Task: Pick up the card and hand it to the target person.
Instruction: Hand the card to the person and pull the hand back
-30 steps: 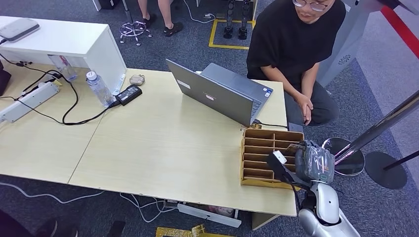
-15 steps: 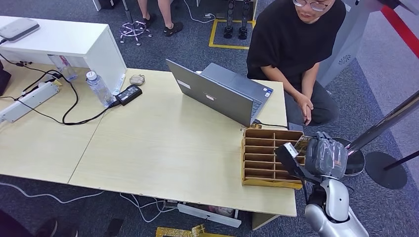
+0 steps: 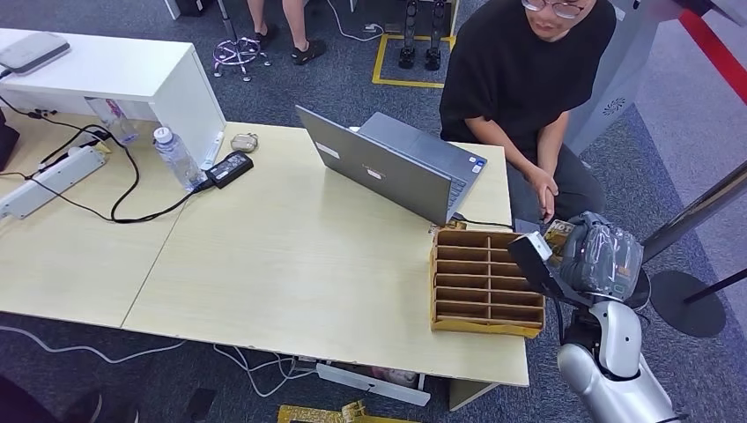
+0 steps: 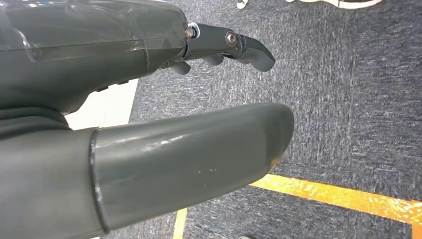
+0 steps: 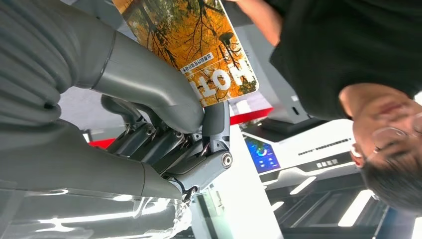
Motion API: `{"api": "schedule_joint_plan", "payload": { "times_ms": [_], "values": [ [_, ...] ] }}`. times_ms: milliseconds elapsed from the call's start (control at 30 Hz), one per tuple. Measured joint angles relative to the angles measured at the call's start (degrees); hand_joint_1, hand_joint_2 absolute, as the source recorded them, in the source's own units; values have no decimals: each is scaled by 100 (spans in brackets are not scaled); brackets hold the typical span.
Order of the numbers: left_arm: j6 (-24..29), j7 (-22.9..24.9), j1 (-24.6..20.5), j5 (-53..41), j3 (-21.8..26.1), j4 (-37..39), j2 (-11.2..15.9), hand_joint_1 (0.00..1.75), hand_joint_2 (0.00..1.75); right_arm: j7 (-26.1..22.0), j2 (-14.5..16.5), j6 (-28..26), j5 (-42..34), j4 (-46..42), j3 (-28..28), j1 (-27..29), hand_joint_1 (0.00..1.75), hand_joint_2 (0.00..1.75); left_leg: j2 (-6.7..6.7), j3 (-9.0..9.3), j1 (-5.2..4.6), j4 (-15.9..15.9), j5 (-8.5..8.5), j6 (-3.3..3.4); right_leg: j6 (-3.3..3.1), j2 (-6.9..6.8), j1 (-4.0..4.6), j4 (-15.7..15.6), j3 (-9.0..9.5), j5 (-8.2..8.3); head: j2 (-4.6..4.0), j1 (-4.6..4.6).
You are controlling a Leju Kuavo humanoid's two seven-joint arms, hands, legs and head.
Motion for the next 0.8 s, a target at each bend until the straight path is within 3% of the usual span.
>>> {"api": "schedule_joint_plan", "payload": {
  "times_ms": [233, 367, 533, 800],
  "values": [
    [-176, 74, -11, -136, -191, 3, -5, 0, 0, -1048, 450, -335, -1505, 1996, 132, -955, 175, 175, 14, 8, 1, -11, 6, 0, -2, 14, 1, -10, 4, 11, 0, 0],
    [-289, 126, -21, -232, -316, -4, 14, 0, 0, -1675, 710, -697, -1965, 3158, -128, -1360, 175, 175, 14, 11, 1, -17, 11, 1, -4, 14, 2, -16, 7, 16, 0, 0],
    [-405, 150, -38, -343, -449, -17, 70, 0, 0, -2204, 1089, -756, -1044, 3799, -1600, -1443, 175, 175, -9, 8, 3, -15, 7, 0, -3, -9, 4, -15, 13, 5, 0, 0],
    [-484, 169, -51, -423, -538, -36, 114, 0, 0, -2466, 1498, -756, 794, 3443, -3442, -1114, 175, 175, -13, 4, 3, -11, 3, -1, -5, -12, 3, -9, 9, -1, 0, 0]
  ]
}}
